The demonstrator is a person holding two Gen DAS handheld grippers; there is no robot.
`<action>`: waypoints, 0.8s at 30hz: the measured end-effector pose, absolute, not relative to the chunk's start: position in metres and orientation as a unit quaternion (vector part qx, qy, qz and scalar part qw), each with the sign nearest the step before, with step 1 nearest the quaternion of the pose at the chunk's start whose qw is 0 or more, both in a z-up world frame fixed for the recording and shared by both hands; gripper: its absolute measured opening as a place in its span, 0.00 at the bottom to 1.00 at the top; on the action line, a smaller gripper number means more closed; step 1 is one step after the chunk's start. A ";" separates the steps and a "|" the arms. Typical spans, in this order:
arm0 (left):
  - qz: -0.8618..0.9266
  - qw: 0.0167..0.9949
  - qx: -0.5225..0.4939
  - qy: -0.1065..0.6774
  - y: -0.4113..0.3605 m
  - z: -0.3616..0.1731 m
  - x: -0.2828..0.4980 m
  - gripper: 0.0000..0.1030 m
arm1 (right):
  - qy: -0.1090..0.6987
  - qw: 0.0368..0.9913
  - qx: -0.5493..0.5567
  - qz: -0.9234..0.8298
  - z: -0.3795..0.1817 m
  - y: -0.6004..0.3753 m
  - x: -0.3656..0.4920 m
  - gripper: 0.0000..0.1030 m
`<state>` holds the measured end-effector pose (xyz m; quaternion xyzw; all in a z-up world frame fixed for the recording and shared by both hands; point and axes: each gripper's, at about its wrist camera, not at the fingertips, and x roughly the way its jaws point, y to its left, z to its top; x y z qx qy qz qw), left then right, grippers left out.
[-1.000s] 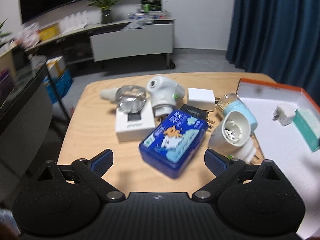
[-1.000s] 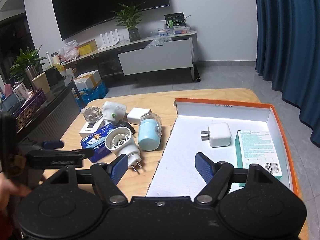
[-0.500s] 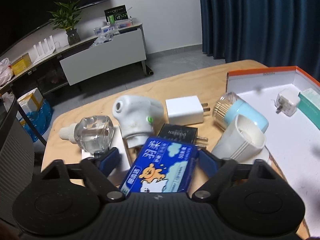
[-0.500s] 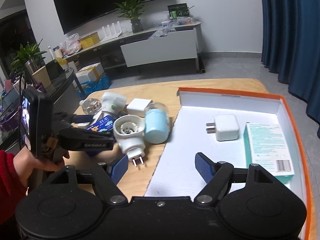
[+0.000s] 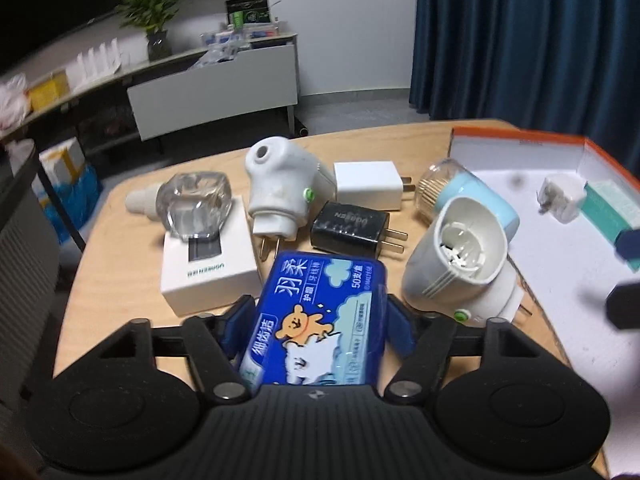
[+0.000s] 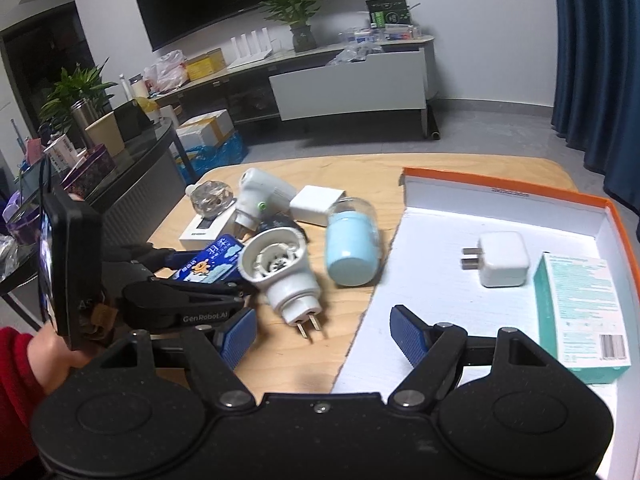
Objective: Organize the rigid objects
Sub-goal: 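Move both grippers back over the table toward the blue tin, then grasp the blue tin with the left gripper while right gripper grasps white repeller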
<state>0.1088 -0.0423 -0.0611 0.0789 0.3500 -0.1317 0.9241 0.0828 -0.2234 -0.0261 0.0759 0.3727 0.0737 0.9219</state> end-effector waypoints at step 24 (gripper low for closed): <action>-0.033 0.942 -0.030 0.332 0.009 -0.019 0.064 0.61 | 0.415 0.903 0.008 0.110 -0.064 -0.168 0.170 0.61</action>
